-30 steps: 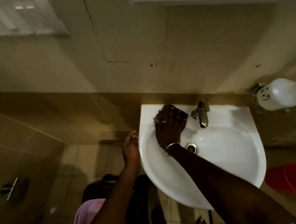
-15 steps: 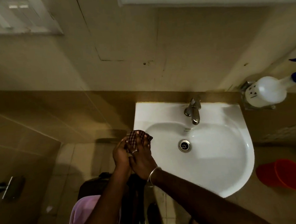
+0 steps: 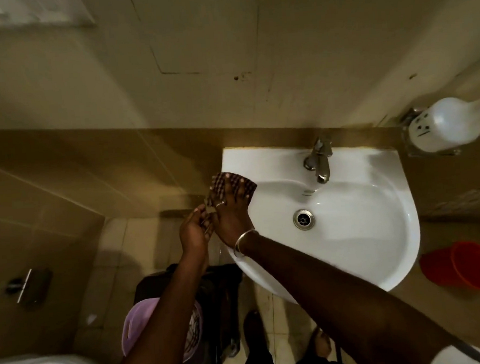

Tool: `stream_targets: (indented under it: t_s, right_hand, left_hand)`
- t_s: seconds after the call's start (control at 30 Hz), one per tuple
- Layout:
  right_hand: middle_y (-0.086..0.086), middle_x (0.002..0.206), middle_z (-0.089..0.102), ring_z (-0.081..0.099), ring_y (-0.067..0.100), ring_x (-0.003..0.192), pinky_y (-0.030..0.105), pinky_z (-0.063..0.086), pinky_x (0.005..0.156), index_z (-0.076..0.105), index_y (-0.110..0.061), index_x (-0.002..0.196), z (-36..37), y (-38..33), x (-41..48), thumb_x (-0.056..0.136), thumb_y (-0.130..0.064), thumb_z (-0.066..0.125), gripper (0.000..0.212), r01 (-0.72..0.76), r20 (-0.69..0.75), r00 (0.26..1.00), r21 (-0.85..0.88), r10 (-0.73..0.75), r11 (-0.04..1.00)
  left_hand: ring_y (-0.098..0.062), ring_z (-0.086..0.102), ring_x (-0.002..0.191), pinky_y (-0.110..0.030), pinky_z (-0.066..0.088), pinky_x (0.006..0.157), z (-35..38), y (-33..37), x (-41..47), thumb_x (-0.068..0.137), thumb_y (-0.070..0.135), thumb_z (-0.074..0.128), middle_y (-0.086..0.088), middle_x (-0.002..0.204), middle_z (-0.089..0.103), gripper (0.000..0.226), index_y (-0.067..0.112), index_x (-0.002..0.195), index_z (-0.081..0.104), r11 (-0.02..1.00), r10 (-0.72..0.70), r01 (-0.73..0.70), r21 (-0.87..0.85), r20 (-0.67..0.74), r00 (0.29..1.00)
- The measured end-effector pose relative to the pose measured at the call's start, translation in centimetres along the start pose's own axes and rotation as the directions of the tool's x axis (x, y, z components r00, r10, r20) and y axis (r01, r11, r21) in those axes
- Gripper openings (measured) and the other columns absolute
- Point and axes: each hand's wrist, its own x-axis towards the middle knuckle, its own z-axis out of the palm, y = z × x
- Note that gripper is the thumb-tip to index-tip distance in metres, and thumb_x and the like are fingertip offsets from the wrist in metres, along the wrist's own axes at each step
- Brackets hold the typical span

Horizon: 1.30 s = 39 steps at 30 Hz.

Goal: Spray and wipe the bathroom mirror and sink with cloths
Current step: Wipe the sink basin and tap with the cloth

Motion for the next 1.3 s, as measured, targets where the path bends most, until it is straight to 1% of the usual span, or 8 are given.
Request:
stream_targets:
  t_s: [0.1,0.3,0.5,0.77,0.93,1.0,1.1,1.3]
  right_hand:
    - [0.021,0.170,-0.012,-0.020,0.053,0.151,0.067,-0.006,0.122,0.022,-0.022,0.163,1.2,0.2,-3.3,0.099,-0.030,0.039,0.067,0.104,0.052,0.993,-0.027,-0.102,0.994]
    - [0.016,0.171,-0.010,-0.012,0.043,0.156,0.061,0.006,0.126,0.008,-0.019,0.165,1.7,1.5,-8.3,0.101,-0.027,0.040,0.072,0.173,0.124,0.977,0.028,-0.175,0.985]
    - [0.017,0.171,-0.007,-0.010,0.034,0.159,0.052,0.001,0.129,0.007,-0.023,0.165,0.4,3.4,-13.1,0.104,-0.038,0.029,0.067,0.280,0.126,0.951,0.049,-0.284,0.959]
    - [0.020,0.169,-0.016,-0.014,0.043,0.156,0.059,-0.004,0.126,-0.002,-0.017,0.165,0.3,-0.5,-7.8,0.103,-0.018,0.043,0.077,0.013,0.110,0.994,0.105,-0.024,0.994]
    - [0.020,0.170,-0.011,-0.005,0.048,0.156,0.063,0.007,0.125,-0.005,-0.010,0.163,0.8,0.3,-9.6,0.099,-0.020,0.044,0.082,0.093,0.118,0.988,0.043,-0.098,0.995]
    - [0.021,0.171,-0.002,0.002,0.047,0.156,0.062,0.008,0.126,-0.003,-0.010,0.164,0.6,1.6,-12.1,0.101,-0.029,0.030,0.073,0.187,0.130,0.973,0.039,-0.190,0.982]
    - [0.023,0.169,0.012,0.016,0.048,0.154,0.061,0.014,0.124,0.017,-0.010,0.163,-0.4,4.1,-15.9,0.101,-0.025,0.028,0.065,0.340,0.125,0.933,-0.009,-0.336,0.940]
    - [0.020,0.168,0.020,0.026,0.045,0.151,0.057,0.021,0.124,0.027,-0.023,0.162,-3.3,6.9,-20.6,0.095,-0.033,0.029,0.067,0.318,0.202,0.933,-0.071,-0.298,0.946]
  left_hand:
    - [-0.017,0.070,0.098,-0.027,0.055,0.077,0.2,0.2,-0.7,0.102,0.017,0.054,-0.008,0.117,0.074,0.030,0.005,0.125,0.070,0.999,0.008,-0.008,0.047,0.012,1.000]
    - [-0.026,0.068,0.102,-0.029,0.054,0.083,0.7,-1.1,-2.6,0.103,0.013,0.052,-0.007,0.100,0.073,0.026,0.001,0.118,0.070,0.979,0.047,-0.054,0.195,0.039,0.998]
    - [-0.006,0.072,0.080,-0.016,0.056,0.072,0.5,-2.2,-3.5,0.104,0.005,0.046,-0.004,0.100,0.073,0.027,0.005,0.119,0.068,0.968,0.090,-0.104,0.228,0.071,0.993]
    - [-0.022,0.067,0.107,-0.034,0.051,0.100,-0.1,-2.2,-3.1,0.103,0.012,0.053,-0.013,0.120,0.071,0.029,0.001,0.125,0.068,0.966,0.106,-0.114,0.230,0.049,0.993]
    - [-0.002,0.068,0.077,-0.014,0.052,0.074,0.4,-2.1,-3.3,0.104,0.002,0.046,-0.005,0.094,0.068,0.023,-0.001,0.116,0.066,0.927,0.180,-0.189,0.324,0.058,0.982]
    - [-0.012,0.067,0.088,-0.012,0.050,0.072,0.8,-2.3,-3.2,0.103,0.000,0.046,-0.018,0.104,0.069,0.027,-0.010,0.118,0.066,0.906,0.203,-0.210,0.368,0.059,0.977]
    - [-0.028,0.063,0.119,-0.021,0.050,0.094,1.6,-3.1,-3.3,0.103,0.003,0.049,-0.017,0.131,0.066,0.033,-0.003,0.131,0.064,0.889,0.259,-0.256,0.380,0.043,0.965]
    - [-0.010,0.052,0.134,-0.022,0.039,0.112,2.8,-5.3,-6.9,0.106,0.011,0.050,0.001,0.145,0.058,0.037,0.014,0.141,0.060,0.790,0.403,-0.424,0.444,0.145,0.904]
